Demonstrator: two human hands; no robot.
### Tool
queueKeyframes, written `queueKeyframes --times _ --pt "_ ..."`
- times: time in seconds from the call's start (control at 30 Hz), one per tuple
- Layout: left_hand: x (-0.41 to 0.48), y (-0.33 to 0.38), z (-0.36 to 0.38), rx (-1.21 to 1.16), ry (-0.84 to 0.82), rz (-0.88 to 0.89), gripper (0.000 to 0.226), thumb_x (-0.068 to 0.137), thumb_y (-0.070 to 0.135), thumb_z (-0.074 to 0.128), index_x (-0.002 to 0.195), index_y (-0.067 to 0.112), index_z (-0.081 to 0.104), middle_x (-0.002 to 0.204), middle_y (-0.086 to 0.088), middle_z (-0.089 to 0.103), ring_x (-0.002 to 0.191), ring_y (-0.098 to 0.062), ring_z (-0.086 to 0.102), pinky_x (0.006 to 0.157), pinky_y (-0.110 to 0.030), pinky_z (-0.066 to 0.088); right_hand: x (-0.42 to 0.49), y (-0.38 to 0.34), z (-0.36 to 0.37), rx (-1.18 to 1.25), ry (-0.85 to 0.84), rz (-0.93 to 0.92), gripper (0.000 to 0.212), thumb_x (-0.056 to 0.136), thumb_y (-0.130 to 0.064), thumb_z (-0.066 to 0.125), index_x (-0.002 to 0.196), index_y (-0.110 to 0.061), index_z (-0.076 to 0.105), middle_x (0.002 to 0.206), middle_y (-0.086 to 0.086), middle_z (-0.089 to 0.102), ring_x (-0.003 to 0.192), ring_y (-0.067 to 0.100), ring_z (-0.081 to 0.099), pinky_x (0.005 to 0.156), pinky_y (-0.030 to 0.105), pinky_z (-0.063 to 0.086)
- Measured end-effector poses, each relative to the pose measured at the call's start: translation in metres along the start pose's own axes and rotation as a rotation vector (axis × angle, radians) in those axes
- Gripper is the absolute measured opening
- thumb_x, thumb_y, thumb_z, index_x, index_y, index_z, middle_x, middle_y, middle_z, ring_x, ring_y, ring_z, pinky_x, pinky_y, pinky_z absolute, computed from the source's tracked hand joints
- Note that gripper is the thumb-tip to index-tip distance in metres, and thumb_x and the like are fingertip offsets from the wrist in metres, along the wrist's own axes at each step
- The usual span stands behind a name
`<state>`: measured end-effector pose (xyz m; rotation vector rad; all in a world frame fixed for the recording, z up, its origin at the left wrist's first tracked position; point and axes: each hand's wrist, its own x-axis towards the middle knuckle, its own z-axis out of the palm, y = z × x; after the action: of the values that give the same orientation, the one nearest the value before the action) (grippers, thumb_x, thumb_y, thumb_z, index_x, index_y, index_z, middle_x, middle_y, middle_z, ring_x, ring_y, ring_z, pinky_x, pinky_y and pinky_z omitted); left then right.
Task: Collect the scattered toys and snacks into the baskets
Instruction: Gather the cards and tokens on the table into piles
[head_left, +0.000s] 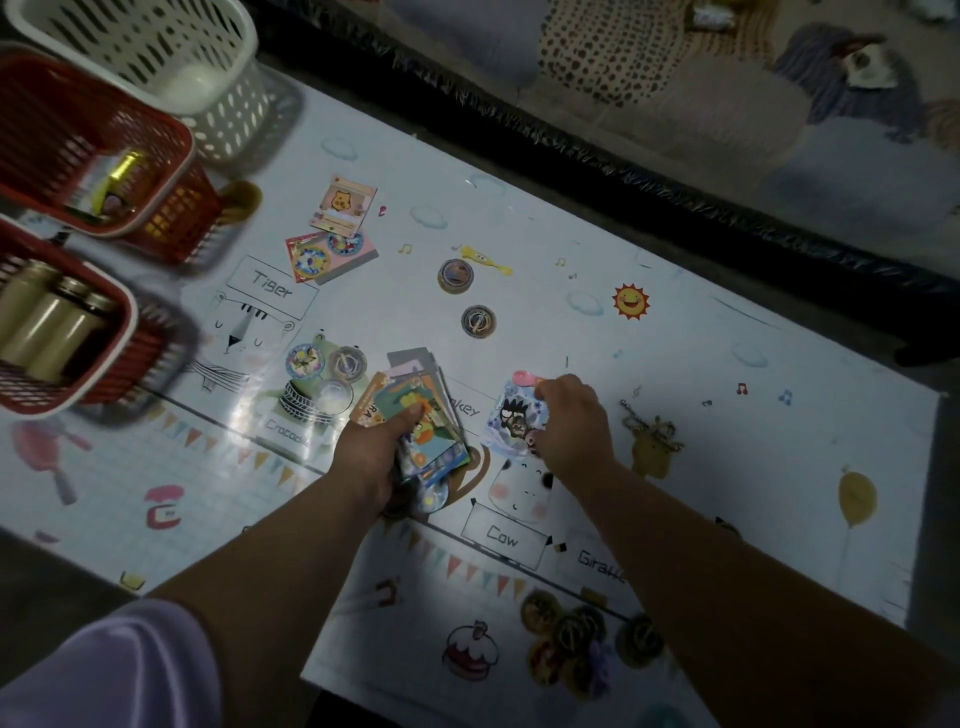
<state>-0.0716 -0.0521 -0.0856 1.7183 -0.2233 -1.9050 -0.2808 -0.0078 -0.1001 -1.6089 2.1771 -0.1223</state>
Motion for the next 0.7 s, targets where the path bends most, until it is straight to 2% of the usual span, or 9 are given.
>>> queueKeyframes --times 0.1,0.17,0.23,0.33,0.43,0.53,0.6,0.7 --pt "-0.001 -0.001 0.000 0.002 -0.027 0.014 0.015 0.079 0.004 0.071 0.094 0.005 0.067 0.078 -0.015 0.073 0.063 -0.031 0.071 0.059 -0.046 0.057 0.004 -0.010 0.005 -0.148 -0.104 -0.229 0.070 0.061 -0.012 0.077 0.127 -0.024 0.055 0.131 0.006 0.052 0.114 0.030 0.051 0.090 0.040 0.042" --pt "-0.002 -0.002 0.000 0.002 -0.046 0.024 0.010 0.080 0.003 0.070 0.089 0.008 0.068 0.075 -0.013 0.074 0.063 -0.030 0.071 0.061 -0.047 0.058 0.008 -0.017 0.004 -0.279 -0.145 -0.252 0.077 0.067 -0.015 0.074 0.135 -0.029 0.043 0.140 0.006 0.041 0.124 0.029 0.042 0.095 0.041 0.036" --pt "-0.003 -0.002 -0.002 0.006 -0.049 0.026 0.010 0.080 0.002 0.070 0.087 0.009 0.068 0.076 -0.014 0.074 0.066 -0.031 0.071 0.065 -0.049 0.058 0.012 -0.021 0.002 -0.364 -0.173 -0.225 0.076 0.072 -0.017 0.072 0.137 -0.031 0.035 0.145 0.010 0.032 0.131 0.029 0.035 0.099 0.040 0.034" --pt "-0.005 0.000 -0.006 0.007 -0.064 0.046 0.015 0.080 0.002 0.069 0.093 0.008 0.068 0.080 -0.014 0.074 0.069 -0.031 0.072 0.063 -0.044 0.058 0.016 -0.030 -0.003 -0.425 -0.234 -0.205 0.066 0.076 -0.020 0.071 0.132 -0.024 0.037 0.150 0.016 0.023 0.137 0.030 0.028 0.105 0.041 0.033" --pt "-0.009 0.001 -0.009 0.006 -0.067 0.044 0.017 0.081 0.000 0.068 0.097 0.007 0.067 0.081 -0.014 0.074 0.069 -0.030 0.072 0.061 -0.041 0.059 0.018 -0.031 -0.005 -0.482 -0.230 -0.219 0.065 0.073 -0.024 0.074 0.128 -0.019 0.040 0.144 0.014 0.029 0.128 0.030 0.034 0.099 0.037 0.039" --pt "-0.016 0.005 -0.012 -0.011 -0.070 0.038 0.014 0.083 0.000 0.066 0.095 0.007 0.065 0.071 -0.009 0.074 0.060 -0.024 0.072 0.050 -0.033 0.056 0.021 -0.028 -0.006 -0.426 -0.176 -0.283 0.043 0.082 -0.021 0.063 0.120 -0.016 0.045 0.132 0.010 0.046 0.125 0.027 0.038 0.092 0.033 0.042" --pt "-0.019 0.007 -0.013 -0.019 -0.067 0.041 0.013 0.084 0.000 0.065 0.094 0.007 0.065 0.067 -0.007 0.074 0.056 -0.022 0.071 0.047 -0.031 0.055 0.026 -0.028 -0.012 -0.319 -0.141 -0.276 0.028 0.084 -0.015 0.059 0.111 -0.018 0.054 0.117 0.007 0.056 0.113 0.024 0.045 0.082 0.028 0.042" --pt "-0.026 0.009 -0.014 -0.042 -0.064 0.053 0.010 0.085 -0.001 0.063 0.091 0.008 0.064 0.063 -0.006 0.073 0.052 -0.021 0.070 0.045 -0.031 0.054 0.034 -0.029 -0.026 -0.039 -0.142 -0.130 0.013 0.082 -0.020 0.065 0.094 -0.018 0.070 0.099 0.001 0.066 0.096 0.019 0.056 0.083 0.024 0.033"
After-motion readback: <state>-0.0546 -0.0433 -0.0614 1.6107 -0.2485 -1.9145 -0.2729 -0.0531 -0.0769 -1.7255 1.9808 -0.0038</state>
